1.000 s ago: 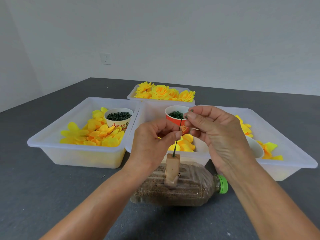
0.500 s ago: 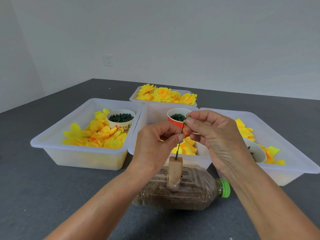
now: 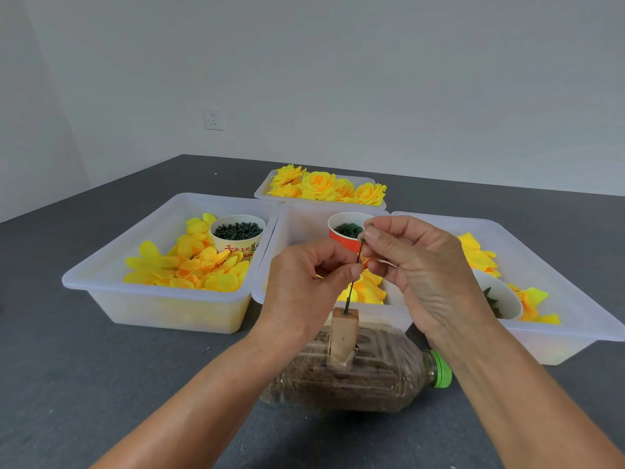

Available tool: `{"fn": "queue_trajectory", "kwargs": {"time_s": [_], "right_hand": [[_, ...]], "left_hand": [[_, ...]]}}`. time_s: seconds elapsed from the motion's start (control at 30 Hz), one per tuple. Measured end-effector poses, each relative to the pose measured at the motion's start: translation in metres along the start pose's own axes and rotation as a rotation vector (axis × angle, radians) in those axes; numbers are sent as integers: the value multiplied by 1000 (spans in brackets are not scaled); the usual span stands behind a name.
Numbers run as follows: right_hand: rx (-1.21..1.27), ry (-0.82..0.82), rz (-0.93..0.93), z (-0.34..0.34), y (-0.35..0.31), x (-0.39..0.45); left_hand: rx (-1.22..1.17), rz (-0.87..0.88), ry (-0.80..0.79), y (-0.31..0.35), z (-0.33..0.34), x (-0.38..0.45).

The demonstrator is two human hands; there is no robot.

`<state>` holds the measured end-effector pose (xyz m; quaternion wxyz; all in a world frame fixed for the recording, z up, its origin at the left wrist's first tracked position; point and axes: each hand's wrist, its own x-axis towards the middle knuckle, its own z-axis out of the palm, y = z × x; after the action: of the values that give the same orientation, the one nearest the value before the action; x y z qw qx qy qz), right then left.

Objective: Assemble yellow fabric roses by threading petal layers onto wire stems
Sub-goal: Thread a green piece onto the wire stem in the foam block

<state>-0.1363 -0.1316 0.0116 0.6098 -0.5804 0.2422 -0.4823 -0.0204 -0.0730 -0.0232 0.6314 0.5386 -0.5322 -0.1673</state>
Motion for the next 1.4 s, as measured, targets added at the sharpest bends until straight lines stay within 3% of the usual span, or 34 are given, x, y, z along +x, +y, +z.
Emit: {"fn": "queue_trajectory", "kwargs": {"time_s": [0.43, 0.7, 0.93, 1.17, 1.4], "right_hand": [[-121, 30, -143, 0, 2, 1], [160, -39, 196, -4, 5, 3], [215, -39, 270, -4, 5, 5], [141, -53, 184, -4, 6, 5], [-68, -65, -66, -3, 3, 3]], "left_hand": [[26, 5, 3, 1, 0, -1], [23, 2, 5, 0, -1, -2], [25, 6, 4, -1, -1, -1], [13, -1, 12, 1, -1, -2], [2, -1, -7, 2, -1, -3]]}}
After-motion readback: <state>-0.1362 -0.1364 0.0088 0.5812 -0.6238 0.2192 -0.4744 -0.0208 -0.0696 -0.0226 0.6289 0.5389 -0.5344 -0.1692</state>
